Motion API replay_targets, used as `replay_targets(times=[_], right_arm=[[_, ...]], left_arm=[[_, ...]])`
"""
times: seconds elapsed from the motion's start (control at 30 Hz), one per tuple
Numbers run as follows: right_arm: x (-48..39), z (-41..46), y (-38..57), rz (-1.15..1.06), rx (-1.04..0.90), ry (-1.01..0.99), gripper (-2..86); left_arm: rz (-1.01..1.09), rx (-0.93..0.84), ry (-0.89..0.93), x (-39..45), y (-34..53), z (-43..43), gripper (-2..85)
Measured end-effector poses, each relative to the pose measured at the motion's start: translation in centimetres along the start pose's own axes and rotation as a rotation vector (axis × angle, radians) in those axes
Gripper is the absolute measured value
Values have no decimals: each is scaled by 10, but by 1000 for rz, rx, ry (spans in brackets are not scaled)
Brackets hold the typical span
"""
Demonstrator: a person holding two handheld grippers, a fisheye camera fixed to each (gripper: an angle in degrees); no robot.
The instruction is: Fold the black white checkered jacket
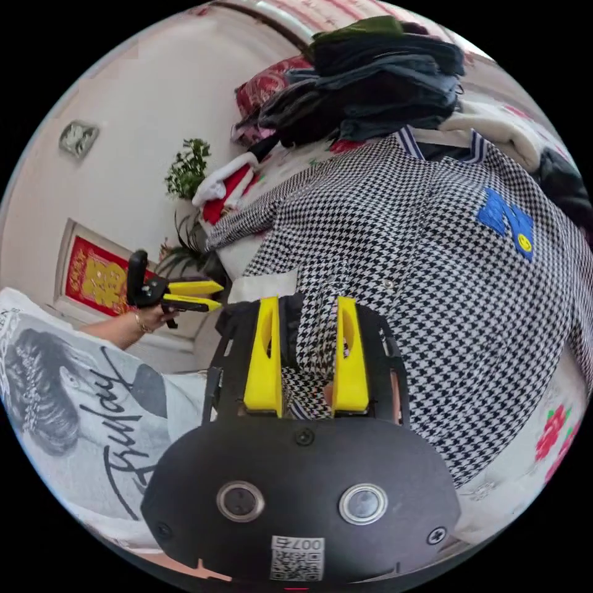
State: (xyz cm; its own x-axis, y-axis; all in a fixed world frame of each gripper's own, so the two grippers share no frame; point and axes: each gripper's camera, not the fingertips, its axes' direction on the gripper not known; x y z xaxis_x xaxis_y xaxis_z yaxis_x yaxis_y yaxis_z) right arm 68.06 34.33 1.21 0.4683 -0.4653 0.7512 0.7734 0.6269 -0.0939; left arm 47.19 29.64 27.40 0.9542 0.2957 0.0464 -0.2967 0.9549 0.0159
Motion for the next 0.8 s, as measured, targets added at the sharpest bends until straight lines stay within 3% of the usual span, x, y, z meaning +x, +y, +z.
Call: replay_targets(times=[0.2,0.27,0.4,0.6,0.8], right_arm=[[4,44,-55,45,-119,27,45],[-4,32,-58,25,-65,20,22],[-24,1,-50,-90,12,-200,9],[-29,16,-62,-62,31,99,76],[-20,72,-156,-93,-80,-30,65]], left_arm=[[261,-156,46,40,-44,58,129],[314,-194,-45,60,-49,64,102],[230,-134,-80,79,-34,43,58],[-37,67,-258,128,32,-5,28],[42,80,-397,185,28,-2,17]])
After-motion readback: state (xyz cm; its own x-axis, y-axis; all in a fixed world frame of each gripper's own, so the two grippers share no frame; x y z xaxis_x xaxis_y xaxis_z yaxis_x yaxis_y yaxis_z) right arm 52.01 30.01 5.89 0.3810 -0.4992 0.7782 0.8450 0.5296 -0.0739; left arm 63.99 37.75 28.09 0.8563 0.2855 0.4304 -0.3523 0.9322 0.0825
